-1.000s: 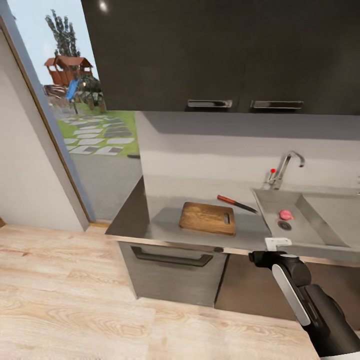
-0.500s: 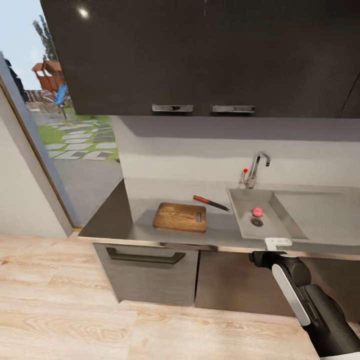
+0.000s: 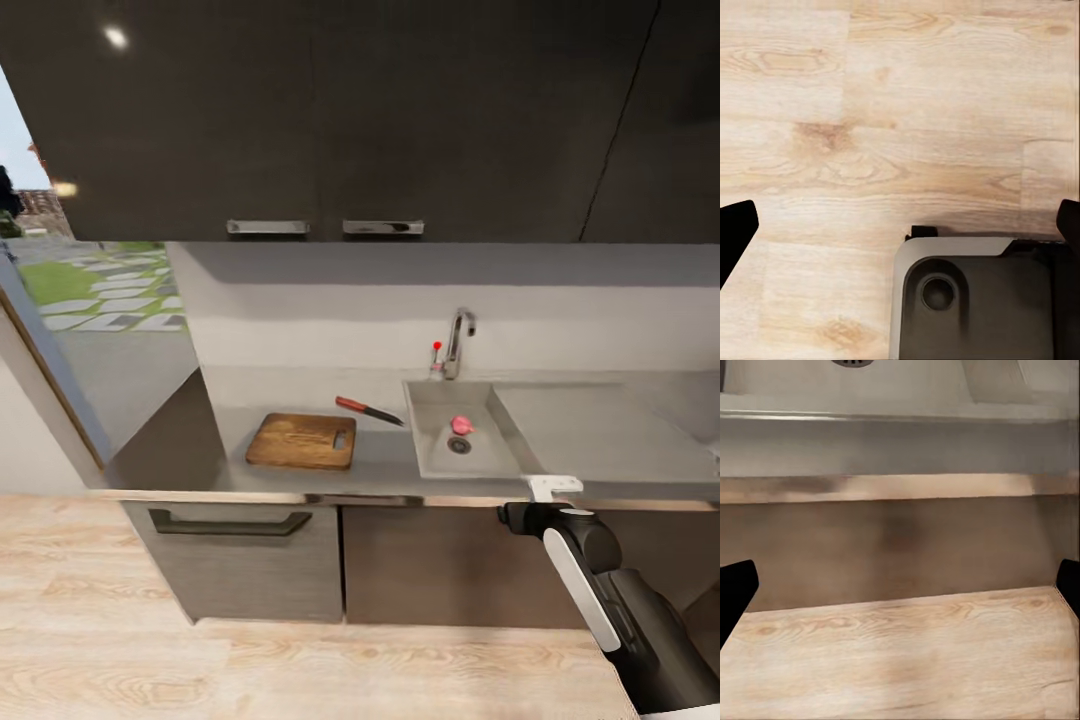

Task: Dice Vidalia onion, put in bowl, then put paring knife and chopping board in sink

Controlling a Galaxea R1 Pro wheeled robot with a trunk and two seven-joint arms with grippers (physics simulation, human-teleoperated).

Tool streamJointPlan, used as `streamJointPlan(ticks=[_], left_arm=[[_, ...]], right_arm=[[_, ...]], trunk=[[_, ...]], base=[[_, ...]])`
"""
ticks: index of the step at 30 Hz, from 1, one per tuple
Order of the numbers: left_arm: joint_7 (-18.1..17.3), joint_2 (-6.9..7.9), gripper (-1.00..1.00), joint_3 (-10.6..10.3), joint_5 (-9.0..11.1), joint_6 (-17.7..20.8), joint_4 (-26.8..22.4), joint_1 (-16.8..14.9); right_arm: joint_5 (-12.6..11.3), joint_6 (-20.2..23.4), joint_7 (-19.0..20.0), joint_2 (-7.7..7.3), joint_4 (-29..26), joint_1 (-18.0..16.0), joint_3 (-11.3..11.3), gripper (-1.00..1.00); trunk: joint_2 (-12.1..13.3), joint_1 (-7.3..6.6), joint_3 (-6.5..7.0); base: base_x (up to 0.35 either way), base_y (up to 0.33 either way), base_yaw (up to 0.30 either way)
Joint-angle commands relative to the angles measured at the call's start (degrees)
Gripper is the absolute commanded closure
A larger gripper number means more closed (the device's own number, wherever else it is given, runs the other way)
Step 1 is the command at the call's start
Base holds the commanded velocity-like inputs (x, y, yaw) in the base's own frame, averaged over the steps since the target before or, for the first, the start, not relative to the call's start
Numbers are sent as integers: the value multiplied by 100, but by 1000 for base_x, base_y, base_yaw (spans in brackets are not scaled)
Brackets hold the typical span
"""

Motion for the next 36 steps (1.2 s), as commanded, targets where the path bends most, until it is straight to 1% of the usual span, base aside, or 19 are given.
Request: streamJointPlan(ticks=[1, 8, 14, 16, 17, 21, 23, 24, 25, 26, 27, 28, 29, 30, 32, 33, 34, 35, 36], left_arm=[[-4, -2, -100, 18, 1, -10, -8, 1], [-4, -2, -100, 18, 3, -10, -8, 1], [-4, -2, -100, 18, -1, -10, -8, 1], [-4, -2, -100, 18, -4, -13, -8, 1], [-4, -2, -100, 18, -11, -17, -14, 1], [-4, -2, -100, 18, -14, -18, -16, 1], [-4, -2, -100, 18, -14, -18, -16, 1], [-4, -2, -100, 18, -14, -18, -16, 1], [-4, -2, -100, 18, -15, -18, -16, 1], [-4, -2, -100, 18, -15, -18, -16, 1], [-4, -2, -100, 18, -15, -18, -16, 1], [-4, -2, -100, 18, -15, -18, -16, 1], [-4, -2, -100, 18, -15, -18, -16, 1], [-4, -2, -100, 18, -15, -18, -16, 1], [-4, -2, -100, 18, -6, -18, -15, 1], [-4, -2, -100, 18, -1, -18, -12, 1], [-4, -2, -100, 18, 2, -18, -11, 1], [-4, -2, -100, 18, 2, -18, -10, 1], [-4, -2, -100, 18, 5, -18, -9, 1]], right_arm=[[-59, 12, -60, -6, -2, -6, 18, -100], [-65, -8, -56, 9, 1, -6, 36, -100], [-70, -29, -24, 26, 27, -6, 47, -100], [-70, -42, -12, 79, 84, -6, 50, -100], [-69, -186, 4, 190, 317, -6, 51, -100], [-59, -790, 91, 266, 1018, -6, 104, -100], [-54, -1357, 198, 283, 1603, -6, 377, -100], [-52, -1508, 226, 283, 1755, -6, 477, -100], [-48, -1815, 272, 284, 2062, -6, 697, -100], [-47, -1966, 288, 284, 2215, -6, 812, -100], [-45, -2269, 314, 288, 2519, -6, 1035, -100], [-44, -2417, 324, 289, 2667, -6, 1139, -100], [-43, -2703, 338, 293, 2949, -6, 1329, -100], [-43, -2836, 342, 295, 3080, -6, 1411, -100], [-50, -3325, 370, 306, 3586, -6, 1668, -100], [-53, -3592, 433, 326, 3949, -6, 1749, -100], [-55, -3859, 524, 365, 4343, -6, 1802, -100], [-56, -4023, 593, 400, 4582, -6, 1821, -100], [-51, -4424, 768, 498, 5125, -6, 1848, -100]], trunk=[[-11, 4, -2], [-11, 4, 55], [-11, 4, 67], [-11, 4, 68], [-11, 4, 68], [-11, 4, 68], [-11, 4, 68], [-11, 4, 68], [-11, 4, 68], [-11, 4, 68], [-11, 4, 68], [-11, 4, 68], [-11, 4, 68], [-11, 4, 68], [-11, 4, 68], [-11, 4, 68], [-11, 4, 68], [-11, 4, 68], [-11, 4, 68]], base=[[0, -319, -97], [0, -319, -47], [0, -319, -5], [0, -306, -1], [0, -154, 0], [0, -67, 0], [0, -21, 0], [0, -13, 0], [0, -8, 0], [0, -7, 0], [0, -4, 0], [0, -3, 0], [0, -2, 0], [0, -2, 0], [0, -1, 0], [0, 0, 0], [0, 0, 0], [0, 0, 0], [0, 0, 0]])
